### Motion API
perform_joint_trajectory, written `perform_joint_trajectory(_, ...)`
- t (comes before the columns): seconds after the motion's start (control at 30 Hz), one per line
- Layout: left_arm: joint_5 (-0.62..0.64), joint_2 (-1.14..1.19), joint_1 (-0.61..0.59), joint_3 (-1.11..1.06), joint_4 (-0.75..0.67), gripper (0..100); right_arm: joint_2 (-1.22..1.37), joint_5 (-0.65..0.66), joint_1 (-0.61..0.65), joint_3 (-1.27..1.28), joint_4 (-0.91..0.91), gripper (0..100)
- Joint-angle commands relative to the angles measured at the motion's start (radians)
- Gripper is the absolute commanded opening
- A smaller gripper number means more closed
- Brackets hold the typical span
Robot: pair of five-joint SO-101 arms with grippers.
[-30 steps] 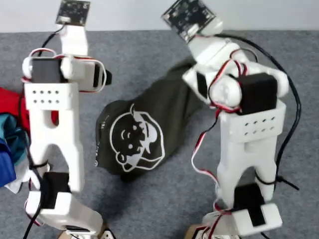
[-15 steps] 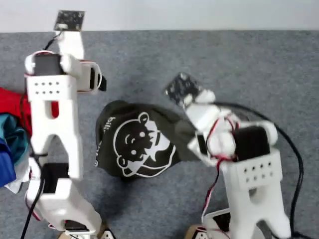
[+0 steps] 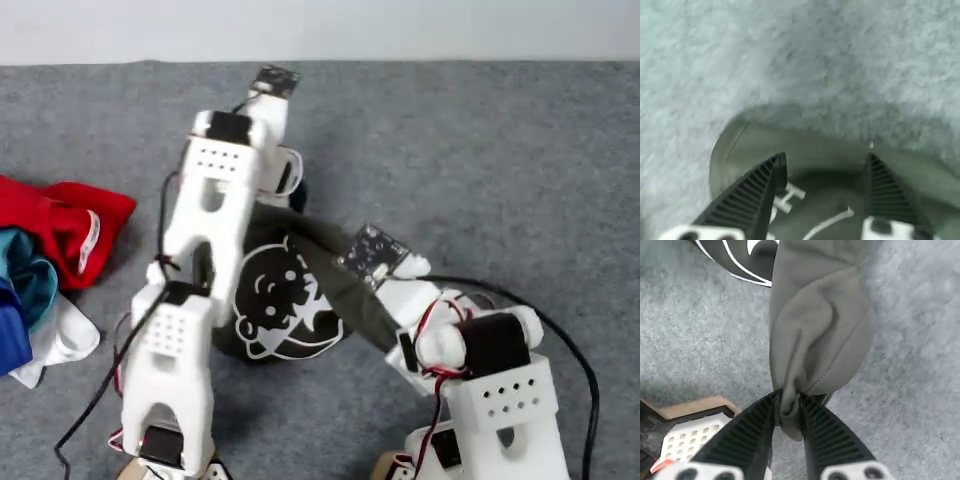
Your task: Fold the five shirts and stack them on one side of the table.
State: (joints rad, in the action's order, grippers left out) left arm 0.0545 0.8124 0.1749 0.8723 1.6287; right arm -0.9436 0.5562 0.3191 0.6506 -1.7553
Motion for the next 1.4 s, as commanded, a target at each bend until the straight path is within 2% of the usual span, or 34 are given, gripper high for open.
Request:
perform_joint_trajectory(0.0, -0.008, 0.08, 0.049, 0.185, 0.037, 26, -0.035, 0.003, -0.001, 0.009, -0.01, 1.0)
perform_joint_trajectory(0.17, -0.008, 0.233, 0.097, 0.375, 0.087, 26, -0.041, 0.003, -0.001, 0.012, -0.01, 1.0)
perform_joint_trajectory(0.33, -0.012, 0.354, 0.143, 0.412, 0.127, 25, -0.041, 0.003, -0.001, 0.012, -0.01, 1.0)
perform_joint_trajectory(0.43, -0.014, 0.376, 0.143, 0.395, 0.129, 16, -0.041, 0.006, -0.001, 0.011, -0.01, 1.0)
perform_joint_trajectory(0.53, -0.014, 0.339, 0.132, 0.41, 0.129, 1, -0.041, 0.008, -0.01, 0.005, -0.01, 1.0)
perform_joint_trajectory(0.57, -0.02, 0.316, 0.127, 0.414, 0.129, 0, -0.041, 0.009, -0.025, 0.005, -0.005, 1.0)
perform_joint_trajectory(0.87, -0.023, -0.026, 0.064, 0.414, 0.129, 0, -0.036, 0.083, -0.317, -0.1, 0.203, 1.0)
perform_joint_trajectory(1.0, -0.023, -0.133, 0.055, 0.4, 0.129, 0, -0.033, 0.081, -0.355, -0.137, 0.3, 1.0)
perform_joint_trajectory(1.13, -0.026, -0.132, 0.1, 0.274, 0.127, 1, -0.033, 0.08, -0.352, -0.13, 0.308, 1.0)
perform_joint_trajectory(1.3, -0.021, -0.034, 0.16, 0.137, 0.123, 20, -0.033, 0.078, -0.352, -0.115, 0.277, 1.0)
perform_joint_trajectory(1.37, -0.02, 0.014, 0.173, 0.131, 0.124, 24, -0.036, 0.077, -0.335, -0.107, 0.255, 1.0)
